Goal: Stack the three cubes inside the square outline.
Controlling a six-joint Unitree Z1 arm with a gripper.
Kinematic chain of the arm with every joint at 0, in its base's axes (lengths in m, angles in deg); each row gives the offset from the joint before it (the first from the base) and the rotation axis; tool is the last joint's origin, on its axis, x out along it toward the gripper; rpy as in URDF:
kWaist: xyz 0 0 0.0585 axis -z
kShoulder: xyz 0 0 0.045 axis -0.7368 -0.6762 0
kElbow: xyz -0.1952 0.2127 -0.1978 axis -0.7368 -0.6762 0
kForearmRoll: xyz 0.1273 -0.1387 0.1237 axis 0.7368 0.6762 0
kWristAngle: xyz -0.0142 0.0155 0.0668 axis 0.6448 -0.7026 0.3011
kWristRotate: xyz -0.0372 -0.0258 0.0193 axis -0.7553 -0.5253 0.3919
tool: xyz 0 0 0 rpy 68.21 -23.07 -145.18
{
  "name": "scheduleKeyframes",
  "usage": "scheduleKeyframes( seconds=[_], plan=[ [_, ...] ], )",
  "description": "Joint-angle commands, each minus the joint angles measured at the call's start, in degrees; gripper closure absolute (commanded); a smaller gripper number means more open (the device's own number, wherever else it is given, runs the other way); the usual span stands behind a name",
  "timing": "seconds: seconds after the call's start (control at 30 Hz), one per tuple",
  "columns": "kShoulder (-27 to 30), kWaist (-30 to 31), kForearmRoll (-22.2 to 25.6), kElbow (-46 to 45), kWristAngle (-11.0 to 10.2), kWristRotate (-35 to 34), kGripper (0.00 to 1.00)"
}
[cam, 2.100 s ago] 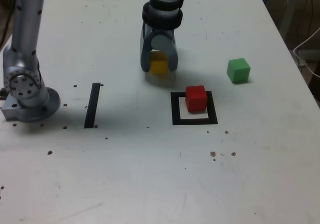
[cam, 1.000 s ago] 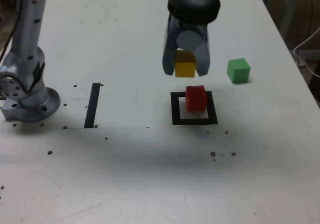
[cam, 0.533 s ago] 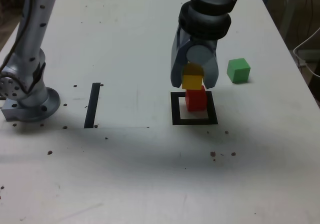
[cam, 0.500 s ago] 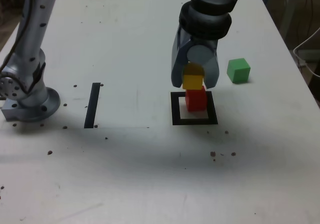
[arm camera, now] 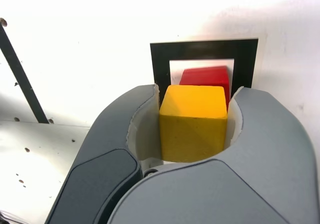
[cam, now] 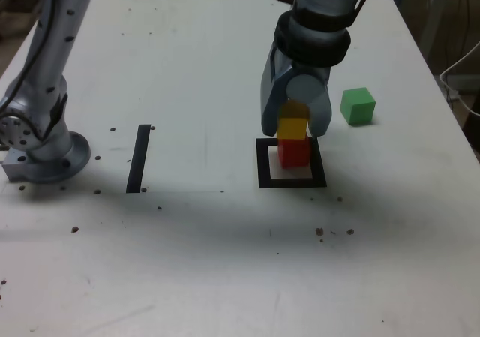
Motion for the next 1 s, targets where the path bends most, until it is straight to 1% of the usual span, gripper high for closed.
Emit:
scheduleKeyframes(
  seconds=[0.0,0.27,0.47,0.63,0.8,0.97],
  plan=[
    [-0.13,-0.06,-0.19,-0.04,0.0,-0.07,0.64],
    [-0.15,-0.34,-0.72,-0.2,0.01,-0.07,0.64],
    [-0.15,-0.65,-0.74,-0.54,0.22,-0.07,0.59],
    [-0.22,-0.67,-1.44,-0.71,1.5,0.02,0.54],
    [-0.39,-0.68,-2.13,-1.0,2.98,0.21,0.53],
    [-0.49,-0.66,-2.54,-1.4,3.48,0.42,0.53]
  ],
)
